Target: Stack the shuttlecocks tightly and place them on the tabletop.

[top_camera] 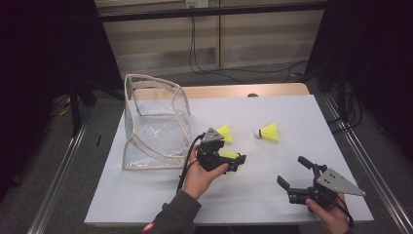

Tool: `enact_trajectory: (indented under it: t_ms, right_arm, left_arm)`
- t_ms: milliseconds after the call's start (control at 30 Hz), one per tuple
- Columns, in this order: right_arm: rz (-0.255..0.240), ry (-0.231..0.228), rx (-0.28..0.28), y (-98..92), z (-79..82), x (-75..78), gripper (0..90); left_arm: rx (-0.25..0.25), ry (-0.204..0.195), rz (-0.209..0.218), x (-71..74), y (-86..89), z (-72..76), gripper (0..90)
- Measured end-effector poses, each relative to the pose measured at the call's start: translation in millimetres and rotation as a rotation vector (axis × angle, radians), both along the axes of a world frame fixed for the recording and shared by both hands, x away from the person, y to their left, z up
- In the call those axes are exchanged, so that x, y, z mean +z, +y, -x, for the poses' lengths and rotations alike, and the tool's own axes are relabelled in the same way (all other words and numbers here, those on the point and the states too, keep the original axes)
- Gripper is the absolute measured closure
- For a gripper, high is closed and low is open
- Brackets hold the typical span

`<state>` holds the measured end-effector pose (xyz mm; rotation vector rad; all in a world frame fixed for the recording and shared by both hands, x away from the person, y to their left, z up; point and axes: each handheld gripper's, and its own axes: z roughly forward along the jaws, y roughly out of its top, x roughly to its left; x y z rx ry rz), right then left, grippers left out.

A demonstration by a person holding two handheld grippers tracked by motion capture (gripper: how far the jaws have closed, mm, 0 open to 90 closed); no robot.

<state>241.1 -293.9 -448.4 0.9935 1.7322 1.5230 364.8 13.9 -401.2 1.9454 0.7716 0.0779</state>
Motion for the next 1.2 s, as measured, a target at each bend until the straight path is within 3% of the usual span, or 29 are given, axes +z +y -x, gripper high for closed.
enact_trajectory:
  t_ms: [233, 1200]
  right_arm:
    - [-0.001, 0.0, -0.002, 0.3, 0.1, 0.1, 2.7]
    - [0.0, -0.001, 0.002, 0.8, 0.3, 0.3, 2.7]
  left_arm:
    - [-0.013, -0.003, -0.022, -5.0, 6.8, 6.0, 5.6]
    - [-0.029, 0.006, -0.02, -18.9, 29.0, 24.0, 5.0]
